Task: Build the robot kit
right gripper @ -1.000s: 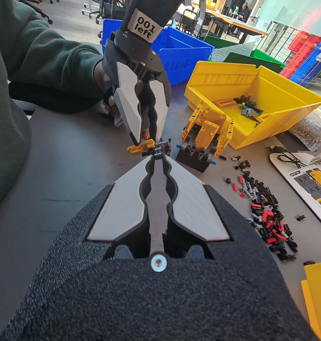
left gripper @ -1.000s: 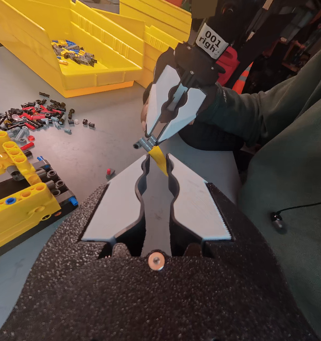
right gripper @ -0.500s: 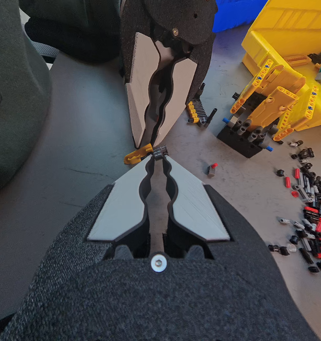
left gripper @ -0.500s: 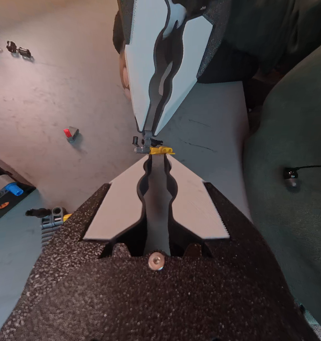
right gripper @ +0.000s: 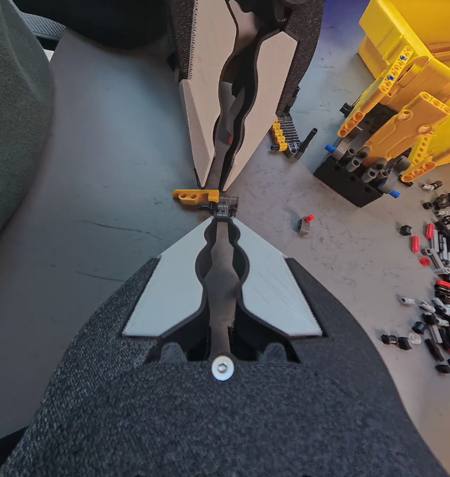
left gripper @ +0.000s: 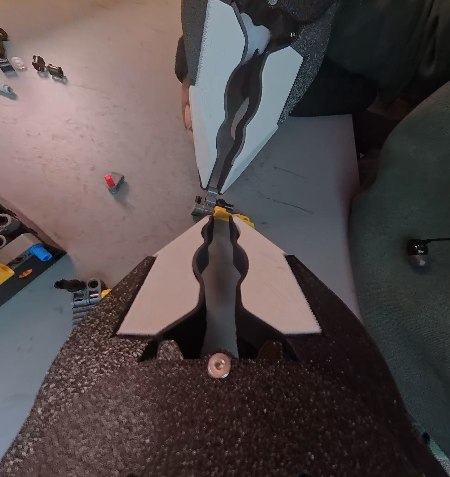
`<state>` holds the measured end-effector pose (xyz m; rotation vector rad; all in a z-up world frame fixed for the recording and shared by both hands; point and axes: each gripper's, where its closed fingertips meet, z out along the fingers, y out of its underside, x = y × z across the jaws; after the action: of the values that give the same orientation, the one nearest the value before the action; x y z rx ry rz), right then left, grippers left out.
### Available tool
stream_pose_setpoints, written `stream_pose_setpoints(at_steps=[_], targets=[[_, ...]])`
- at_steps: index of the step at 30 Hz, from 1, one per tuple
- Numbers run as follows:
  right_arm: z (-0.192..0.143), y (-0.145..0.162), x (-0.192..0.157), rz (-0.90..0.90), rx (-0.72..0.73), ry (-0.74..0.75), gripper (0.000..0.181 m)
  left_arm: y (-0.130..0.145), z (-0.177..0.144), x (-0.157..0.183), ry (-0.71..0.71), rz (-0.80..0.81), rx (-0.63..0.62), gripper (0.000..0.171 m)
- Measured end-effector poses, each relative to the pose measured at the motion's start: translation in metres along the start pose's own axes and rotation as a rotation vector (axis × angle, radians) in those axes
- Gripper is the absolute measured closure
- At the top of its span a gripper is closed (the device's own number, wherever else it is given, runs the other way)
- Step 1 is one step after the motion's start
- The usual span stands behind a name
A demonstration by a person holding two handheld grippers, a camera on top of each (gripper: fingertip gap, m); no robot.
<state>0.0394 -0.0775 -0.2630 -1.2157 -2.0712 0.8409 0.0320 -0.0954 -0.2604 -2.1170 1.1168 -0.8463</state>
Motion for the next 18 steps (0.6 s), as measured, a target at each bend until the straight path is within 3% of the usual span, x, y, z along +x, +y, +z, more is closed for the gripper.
stream_pose_setpoints(at_steps=[18], targets=[[-0.009,0.002,0.005,0.046,0.002,-0.008,0.166,-0.007,0.000,-0.002,-0.005,-0.013,0.047,0.154]])
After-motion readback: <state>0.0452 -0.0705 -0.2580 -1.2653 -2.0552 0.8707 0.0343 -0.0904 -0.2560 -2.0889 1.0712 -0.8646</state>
